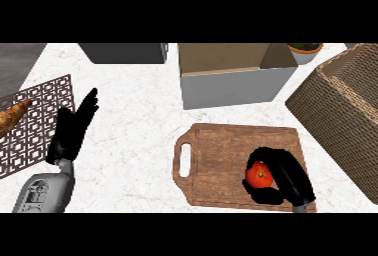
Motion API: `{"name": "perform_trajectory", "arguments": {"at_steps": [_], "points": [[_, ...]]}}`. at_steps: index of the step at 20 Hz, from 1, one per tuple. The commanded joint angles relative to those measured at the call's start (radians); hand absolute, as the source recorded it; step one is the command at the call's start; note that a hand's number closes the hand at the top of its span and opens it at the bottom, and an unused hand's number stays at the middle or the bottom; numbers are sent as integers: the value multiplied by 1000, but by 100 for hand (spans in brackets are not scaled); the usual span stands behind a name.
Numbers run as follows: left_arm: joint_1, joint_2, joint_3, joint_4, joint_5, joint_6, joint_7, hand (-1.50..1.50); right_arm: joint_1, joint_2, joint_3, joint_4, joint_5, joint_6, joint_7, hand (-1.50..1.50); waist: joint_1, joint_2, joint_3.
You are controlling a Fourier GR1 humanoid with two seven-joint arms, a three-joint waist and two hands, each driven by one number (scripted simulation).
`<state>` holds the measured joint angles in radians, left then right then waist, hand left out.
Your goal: Pick the tomato from the cutting board and place it in the basket
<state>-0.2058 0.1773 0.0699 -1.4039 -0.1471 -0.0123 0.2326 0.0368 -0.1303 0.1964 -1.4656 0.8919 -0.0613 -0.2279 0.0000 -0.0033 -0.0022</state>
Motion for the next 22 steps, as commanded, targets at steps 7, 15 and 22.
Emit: {"name": "perform_trajectory", "arguments": {"at_steps": [7, 15, 22], "points": [[7, 25, 9, 0, 3, -24, 4, 0, 53, -205, 218, -73, 404, 113, 107, 150, -1, -2, 0], [-21, 27, 41, 14, 26, -29, 3, 0, 175, -164, 178, -513, 159, 345, 141, 150, -15, 1, 1], [-17, 40, 48, 8, 20, -25, 14, 0, 308, -12, 162, -875, -112, 443, 262, 150, -33, -1, 1]]}}
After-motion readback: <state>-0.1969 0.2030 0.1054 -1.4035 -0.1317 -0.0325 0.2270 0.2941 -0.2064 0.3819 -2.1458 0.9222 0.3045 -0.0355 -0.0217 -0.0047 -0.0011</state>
